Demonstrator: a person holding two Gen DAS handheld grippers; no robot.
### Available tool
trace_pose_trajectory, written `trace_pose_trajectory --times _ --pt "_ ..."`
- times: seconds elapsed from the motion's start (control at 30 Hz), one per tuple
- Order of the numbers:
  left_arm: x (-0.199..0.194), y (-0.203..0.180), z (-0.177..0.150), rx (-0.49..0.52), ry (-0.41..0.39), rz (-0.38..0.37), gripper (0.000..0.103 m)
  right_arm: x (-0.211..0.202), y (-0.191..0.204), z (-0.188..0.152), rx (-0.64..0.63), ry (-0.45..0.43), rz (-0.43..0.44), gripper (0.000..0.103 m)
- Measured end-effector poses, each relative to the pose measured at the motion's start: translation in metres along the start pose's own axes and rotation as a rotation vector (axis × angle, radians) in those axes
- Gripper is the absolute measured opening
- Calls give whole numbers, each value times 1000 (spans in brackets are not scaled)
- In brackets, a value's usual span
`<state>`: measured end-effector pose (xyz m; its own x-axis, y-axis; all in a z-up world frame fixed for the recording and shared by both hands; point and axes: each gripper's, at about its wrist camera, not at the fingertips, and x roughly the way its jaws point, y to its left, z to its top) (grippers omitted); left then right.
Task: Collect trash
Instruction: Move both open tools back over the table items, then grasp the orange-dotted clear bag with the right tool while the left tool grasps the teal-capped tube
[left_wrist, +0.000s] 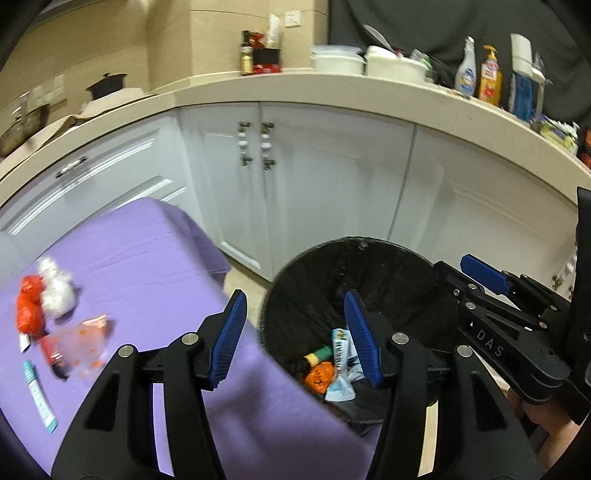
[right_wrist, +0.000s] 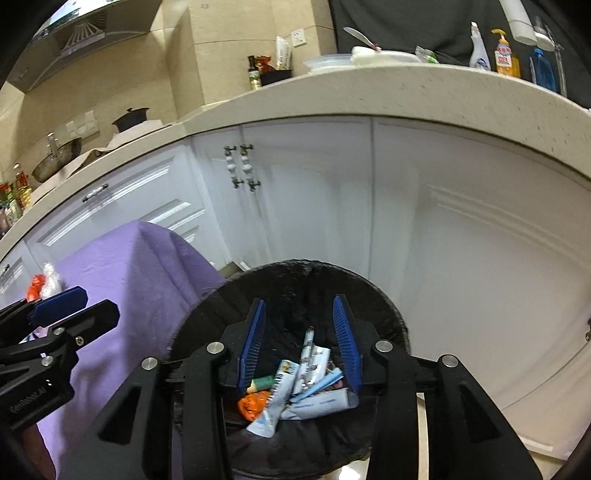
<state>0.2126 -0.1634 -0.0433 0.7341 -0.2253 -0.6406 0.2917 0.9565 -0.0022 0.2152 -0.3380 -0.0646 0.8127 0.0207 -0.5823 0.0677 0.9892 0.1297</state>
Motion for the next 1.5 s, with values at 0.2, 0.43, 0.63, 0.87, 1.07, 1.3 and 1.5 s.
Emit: trace_pose_trajectory --times 0.2,0.43,0.63,0.87,1.07,1.3,1.5 --pt "-31 43 -13 -73 -16 89 55 -6 38 1 -49 -2 71 43" --pt "-68 113 -44 -194 -3 230 55 -6 91 1 -113 8 170 45" --pt "-96 168 -74 -290 16 342 55 -7 144 -2 -176 17 267 46" --pt "-125 217 -98 -379 19 438 59 -4 197 -7 -244 44 359 48" --pt "-143 247 -114 -431 17 491 59 -1 238 -15 -292 66 415 52" --pt "-153 272 -130 -485 23 525 60 14 266 -23 -329 104 408 58" --pt "-152 281 -133 -510 27 511 61 33 270 -26 -319 174 378 59"
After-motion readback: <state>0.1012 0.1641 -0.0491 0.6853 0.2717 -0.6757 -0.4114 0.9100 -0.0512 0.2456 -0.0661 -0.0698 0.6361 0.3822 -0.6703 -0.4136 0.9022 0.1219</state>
